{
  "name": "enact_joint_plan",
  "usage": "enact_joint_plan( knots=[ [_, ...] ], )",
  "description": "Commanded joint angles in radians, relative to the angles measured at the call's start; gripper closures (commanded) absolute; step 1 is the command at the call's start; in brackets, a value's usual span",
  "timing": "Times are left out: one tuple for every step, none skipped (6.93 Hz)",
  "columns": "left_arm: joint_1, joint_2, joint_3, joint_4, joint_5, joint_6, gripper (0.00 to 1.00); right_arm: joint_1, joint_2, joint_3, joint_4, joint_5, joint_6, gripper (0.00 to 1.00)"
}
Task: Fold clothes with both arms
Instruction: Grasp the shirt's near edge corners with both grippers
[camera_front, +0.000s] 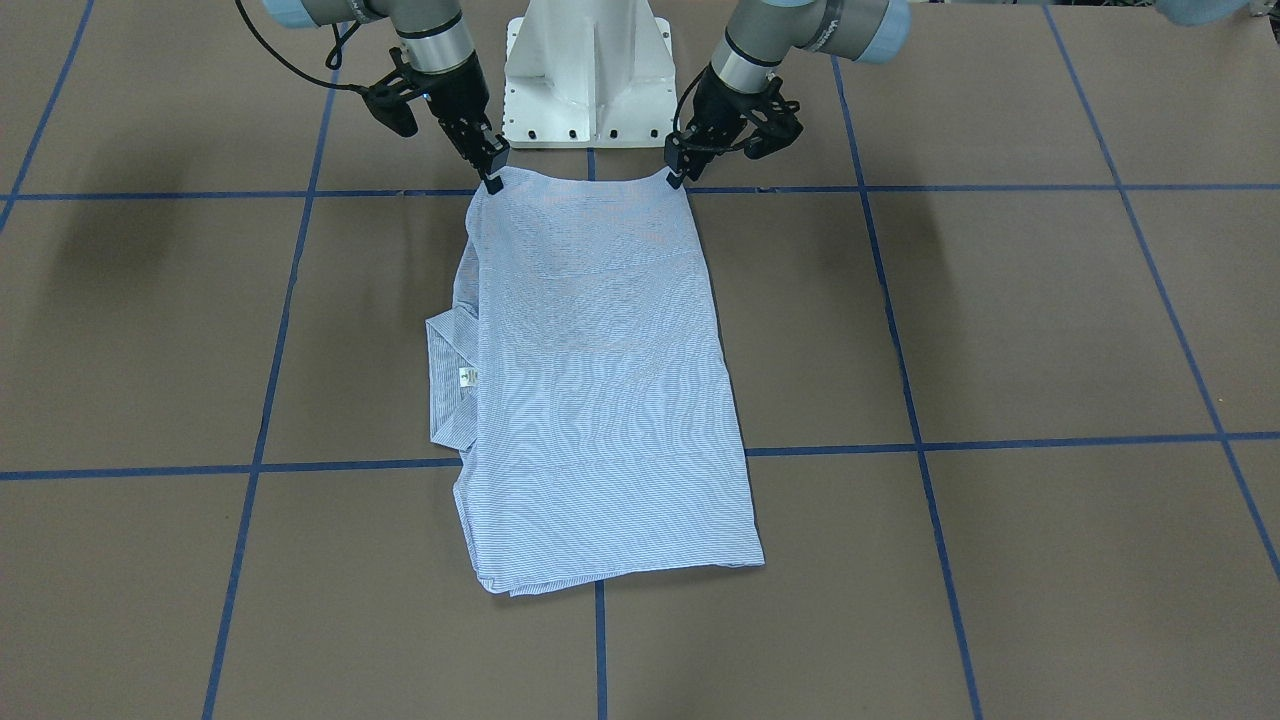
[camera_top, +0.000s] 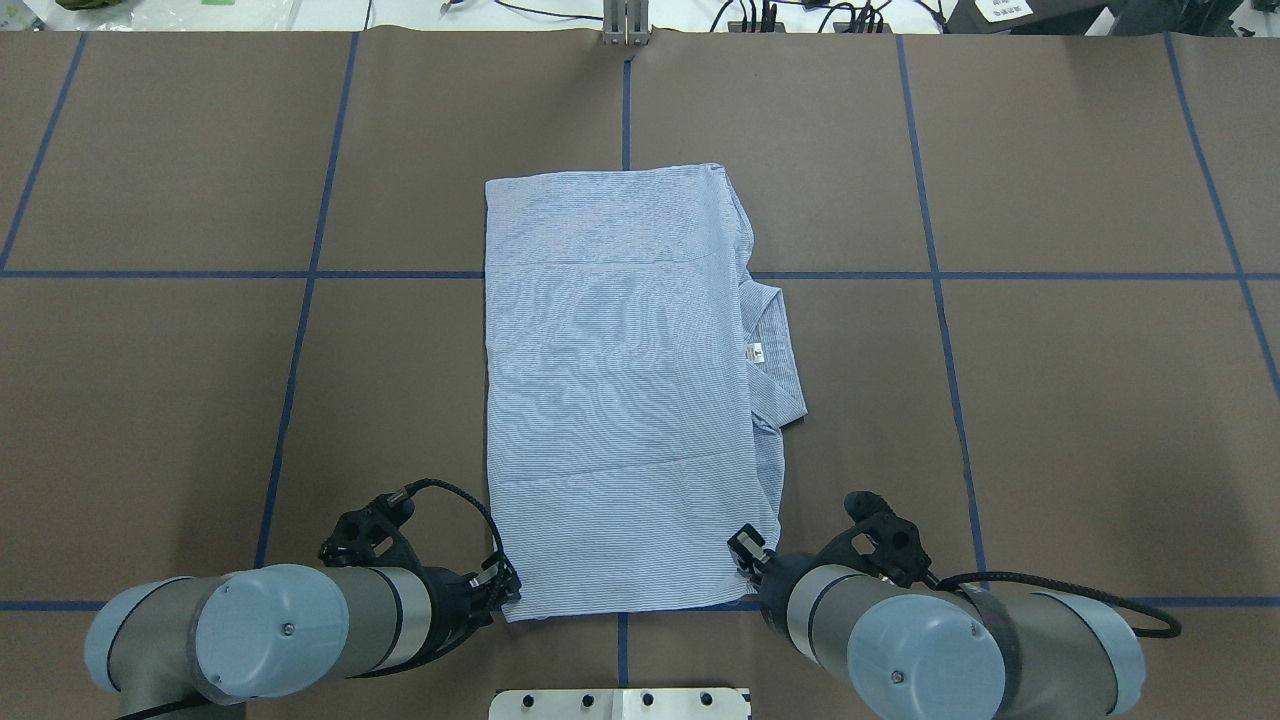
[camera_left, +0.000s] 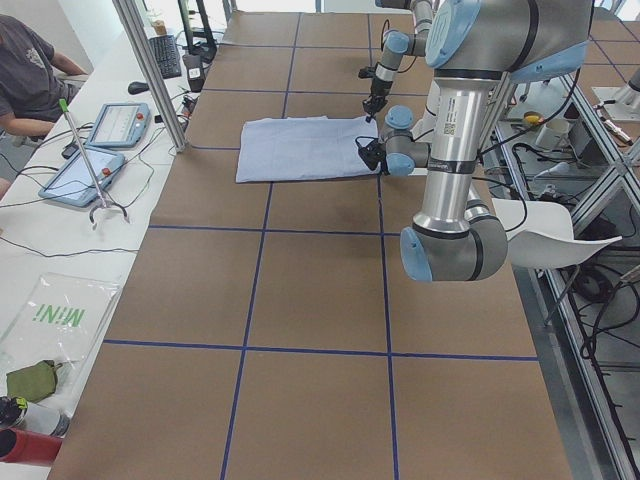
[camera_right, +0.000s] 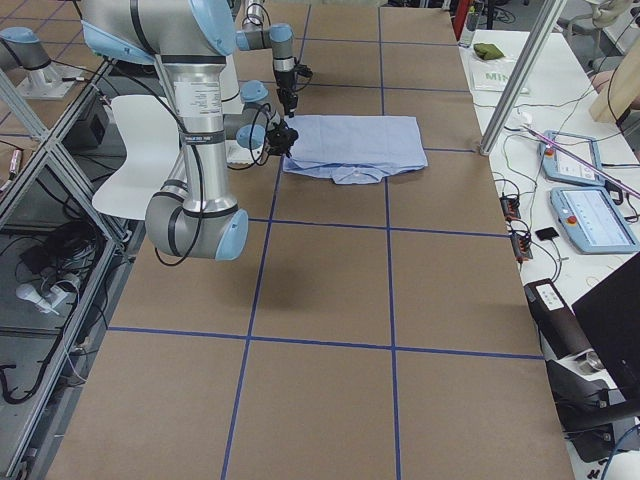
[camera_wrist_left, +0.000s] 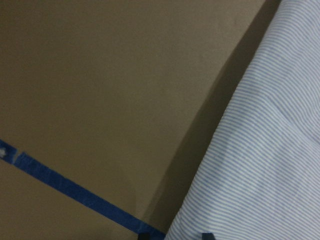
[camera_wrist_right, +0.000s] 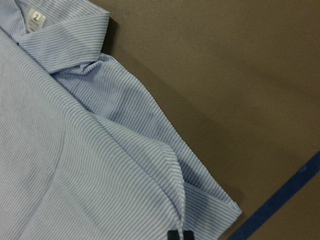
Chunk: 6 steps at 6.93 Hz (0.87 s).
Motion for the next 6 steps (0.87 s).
enact_joint_plan(
  knots=[
    [0.007, -0.010, 0.009, 0.000, 0.000, 0.000, 0.59, 0.000, 0.000, 0.001, 0.000, 0.000, 0.000, 1.00],
    [0.008, -0.024, 0.024, 0.000, 0.000, 0.000, 0.61, 0.002, 0.000, 0.004, 0.000, 0.000, 0.001, 1.00],
    [0.008, -0.027, 0.025, 0.000, 0.002, 0.000, 0.63, 0.002, 0.000, 0.010, 0.000, 0.000, 0.001, 1.00],
    [0.007, -0.027, 0.032, 0.000, 0.002, 0.000, 0.68, 0.002, -0.002, 0.016, 0.000, 0.000, 0.000, 1.00],
    [0.007, -0.027, 0.032, 0.000, 0.002, 0.000, 1.00, 0.002, -0.002, 0.016, 0.000, 0.000, 0.000, 1.00],
    [0.005, -0.027, 0.030, 0.000, 0.002, 0.000, 1.00, 0.002, -0.002, 0.016, -0.002, 0.000, 0.000, 1.00]
  ],
)
